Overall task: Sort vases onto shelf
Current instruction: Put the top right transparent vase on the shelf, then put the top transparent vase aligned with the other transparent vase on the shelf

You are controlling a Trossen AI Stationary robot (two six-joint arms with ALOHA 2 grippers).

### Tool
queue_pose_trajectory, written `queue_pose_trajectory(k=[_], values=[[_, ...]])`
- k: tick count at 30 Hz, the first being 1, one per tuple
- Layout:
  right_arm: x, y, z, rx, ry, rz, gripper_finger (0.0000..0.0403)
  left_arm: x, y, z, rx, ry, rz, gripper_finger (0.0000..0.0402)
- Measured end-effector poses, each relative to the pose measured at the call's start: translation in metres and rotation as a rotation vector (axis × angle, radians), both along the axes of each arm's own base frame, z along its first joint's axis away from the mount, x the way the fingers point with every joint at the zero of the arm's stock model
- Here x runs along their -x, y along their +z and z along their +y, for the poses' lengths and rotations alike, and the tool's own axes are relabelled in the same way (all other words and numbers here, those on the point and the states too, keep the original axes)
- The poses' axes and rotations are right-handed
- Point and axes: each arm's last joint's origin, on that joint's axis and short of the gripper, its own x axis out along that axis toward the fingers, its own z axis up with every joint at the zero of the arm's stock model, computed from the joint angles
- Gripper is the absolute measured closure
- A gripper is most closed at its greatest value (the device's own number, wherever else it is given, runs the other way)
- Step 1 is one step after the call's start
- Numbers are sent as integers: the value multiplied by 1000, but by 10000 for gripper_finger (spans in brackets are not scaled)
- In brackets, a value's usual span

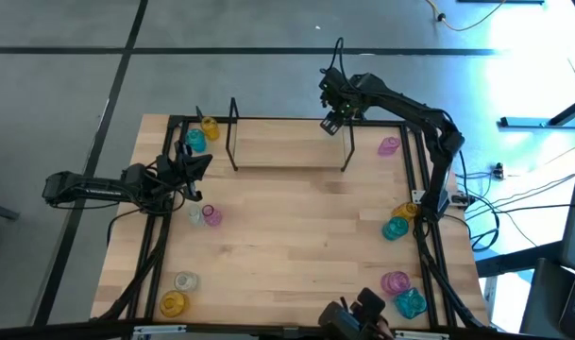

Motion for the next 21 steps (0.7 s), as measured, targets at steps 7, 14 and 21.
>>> queue_pose_trajectory(k=[7, 14, 21], values=[[-1, 7, 0, 11, 6, -9, 199, 0, 0, 0, 0, 0, 0, 400], [-4, 50, 17, 33, 45, -27, 199, 0, 0, 0, 0, 1, 0, 400], [-16, 81, 62, 68, 166, -83, 199, 0, 0, 0, -4, -6, 6, 400]])
